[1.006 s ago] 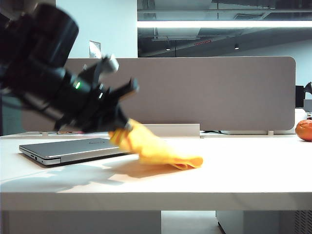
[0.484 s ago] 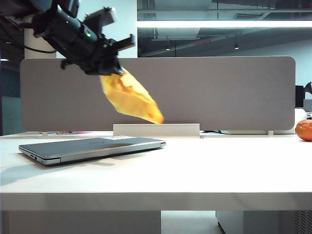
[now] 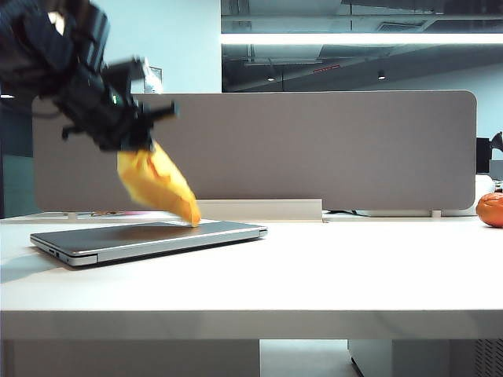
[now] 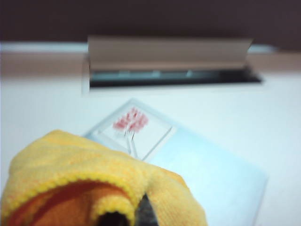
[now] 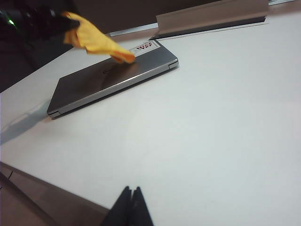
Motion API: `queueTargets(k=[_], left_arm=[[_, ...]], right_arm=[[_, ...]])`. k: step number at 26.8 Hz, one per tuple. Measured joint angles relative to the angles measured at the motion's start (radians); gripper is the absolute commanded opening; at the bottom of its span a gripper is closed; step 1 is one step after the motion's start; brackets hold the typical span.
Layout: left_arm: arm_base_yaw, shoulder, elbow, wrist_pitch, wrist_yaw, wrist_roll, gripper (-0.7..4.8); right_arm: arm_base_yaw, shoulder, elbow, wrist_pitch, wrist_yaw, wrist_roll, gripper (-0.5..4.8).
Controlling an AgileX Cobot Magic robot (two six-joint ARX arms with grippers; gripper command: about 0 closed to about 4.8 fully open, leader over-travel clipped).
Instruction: Pick up the yellow rag and put it over the laptop.
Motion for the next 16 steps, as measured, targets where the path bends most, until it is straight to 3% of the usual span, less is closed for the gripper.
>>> queueTargets(k=[6, 8, 9, 10, 13, 16], left_arm=[[0.037, 0.103, 0.008, -0.046, 0.042, 0.000, -0.04], [0.044, 0.114, 0.008, -0.092, 0.036, 0.000, 0.19], [0.048, 0.117, 0.008, -0.116, 0.023, 0.005, 0.85], [0.054, 0.117, 0.008, -0.155, 0.019, 0.024, 1.98], [0.064, 0.116, 0.008, -0.192, -0.013, 0.069, 3.55], [0.075, 0.090, 0.008, -0.254, -0.032, 0.075, 3.79]], right_arm=[[0.000, 0.000, 0.000, 0.000, 0.000, 0.000, -0.05], [0.000, 0.000, 0.000, 0.000, 0.000, 0.000, -0.05], [0.000, 0.000, 0.000, 0.000, 0.000, 0.000, -0.05], [0.000, 0.000, 0.000, 0.000, 0.001, 0.000, -0.05], [0.000, 0.000, 0.000, 0.000, 0.002, 0.000, -0.05], [0.000, 0.000, 0.000, 0.000, 0.002, 0.000, -0.05]])
